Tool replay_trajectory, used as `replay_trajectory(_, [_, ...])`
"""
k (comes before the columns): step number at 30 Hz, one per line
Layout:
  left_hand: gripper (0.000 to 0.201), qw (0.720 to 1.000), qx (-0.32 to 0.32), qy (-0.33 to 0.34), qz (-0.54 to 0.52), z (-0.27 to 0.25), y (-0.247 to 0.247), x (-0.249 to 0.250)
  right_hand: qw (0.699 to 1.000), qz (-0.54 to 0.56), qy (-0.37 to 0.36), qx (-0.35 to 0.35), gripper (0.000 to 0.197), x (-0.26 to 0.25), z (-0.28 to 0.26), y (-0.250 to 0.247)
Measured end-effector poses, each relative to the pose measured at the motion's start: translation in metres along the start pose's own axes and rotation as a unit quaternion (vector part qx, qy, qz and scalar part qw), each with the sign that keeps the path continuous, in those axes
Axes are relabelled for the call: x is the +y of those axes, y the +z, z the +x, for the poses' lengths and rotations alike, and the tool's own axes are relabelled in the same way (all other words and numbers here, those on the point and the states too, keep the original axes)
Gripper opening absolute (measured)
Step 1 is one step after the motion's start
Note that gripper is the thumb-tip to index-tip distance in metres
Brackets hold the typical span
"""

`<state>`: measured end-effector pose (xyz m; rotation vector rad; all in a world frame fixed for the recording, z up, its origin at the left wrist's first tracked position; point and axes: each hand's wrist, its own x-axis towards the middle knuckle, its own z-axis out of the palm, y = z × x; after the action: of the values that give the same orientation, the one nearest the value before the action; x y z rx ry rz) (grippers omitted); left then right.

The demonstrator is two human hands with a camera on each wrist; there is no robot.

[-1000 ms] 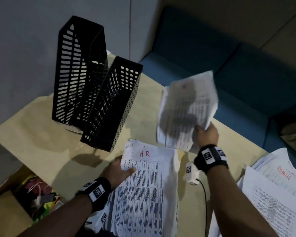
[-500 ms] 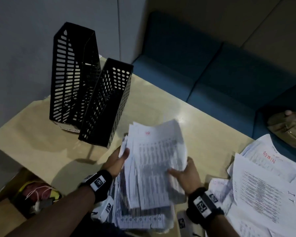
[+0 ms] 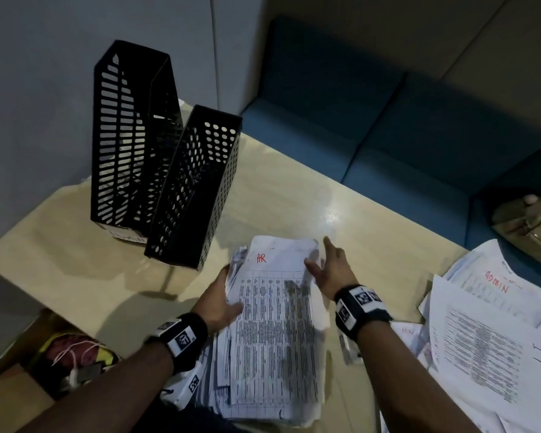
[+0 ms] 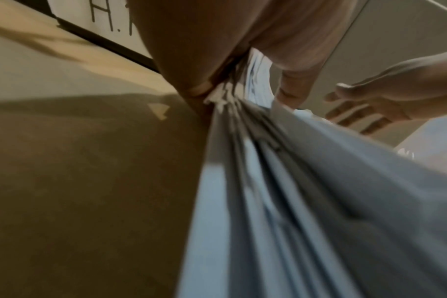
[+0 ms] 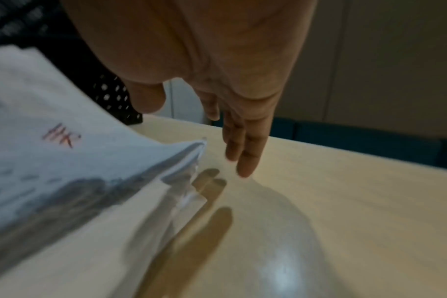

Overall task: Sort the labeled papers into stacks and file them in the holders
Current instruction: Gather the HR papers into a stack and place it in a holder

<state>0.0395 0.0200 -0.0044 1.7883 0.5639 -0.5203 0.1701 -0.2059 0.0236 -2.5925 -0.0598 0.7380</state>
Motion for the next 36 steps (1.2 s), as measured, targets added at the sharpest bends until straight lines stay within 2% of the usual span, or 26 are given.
replay_trajectory(2, [0.076,1.000,-0.001,0.005,0.002,0.001,0.000,0.001,0.993,-0.110,-0.035,0.003,0.075,-0.014,0.008,0.006])
replay_trajectory(4, [0.077,1.000,-0.004,0.007,-0.007,0.002,0.001,0.000,0.978,-0.178,-0.107,0.001,0.075,-0.029,0.013,0.015])
replay_trajectory(6, [0.079,1.000,0.003,0.008,-0.016,0.004,0.003,-0.003,0.964,-0.193,-0.180,-0.021,0.075,-0.046,0.013,0.025])
replay_trajectory(8, [0.084,1.000,0.008,0.010,-0.022,0.004,0.003,0.001,0.957,-0.182,-0.219,-0.058,0.075,-0.060,0.011,0.033])
replay_trajectory(11, [0.092,1.000,0.021,0.017,-0.011,0.006,0.005,0.004,0.959,-0.146,-0.222,-0.094,0.076,-0.070,0.005,0.046])
replay_trajectory(16, [0.085,0.999,0.033,0.032,0.010,0.005,0.011,0.004,0.966,-0.108,-0.233,-0.005,0.091,-0.074,0.004,0.041])
replay_trajectory(20, [0.087,1.000,0.022,0.022,0.001,0.003,0.013,0.001,0.960,-0.145,-0.235,-0.053,0.097,-0.074,0.008,0.039])
replay_trajectory(23, [0.081,0.998,0.001,0.054,-0.038,0.004,0.014,0.002,0.955,-0.160,-0.234,-0.084,0.094,-0.072,0.001,0.050])
replay_trajectory(26, [0.071,0.995,-0.008,0.056,-0.083,0.004,0.018,0.002,0.968,-0.098,-0.204,-0.106,0.086,-0.072,-0.008,0.057])
replay_trajectory(28, [0.070,0.993,-0.007,0.059,-0.100,0.003,0.018,0.002,0.970,-0.079,-0.210,-0.095,0.077,-0.068,-0.012,0.049])
replay_trajectory(29, [0.070,0.994,0.001,0.059,-0.095,0.003,0.018,0.002,0.972,-0.073,-0.214,-0.063,0.073,-0.061,-0.012,0.042])
replay_trajectory(31, [0.069,0.997,0.012,0.059,-0.057,0.001,0.016,-0.001,0.985,-0.036,-0.157,0.053,0.067,-0.038,-0.009,0.029])
replay_trajectory(33, [0.068,0.996,0.019,0.050,-0.065,-0.002,0.015,-0.002,0.986,0.064,0.006,0.152,0.068,-0.004,-0.007,0.019])
replay_trajectory(35, [0.066,0.994,0.030,0.049,-0.089,0.000,0.017,-0.006,0.967,0.139,0.154,0.146,0.072,0.024,-0.006,0.020])
replay_trajectory(36, [0.065,0.994,0.032,0.046,-0.095,0.000,0.019,-0.004,0.960,0.169,0.189,0.121,0.075,0.031,-0.010,0.025])
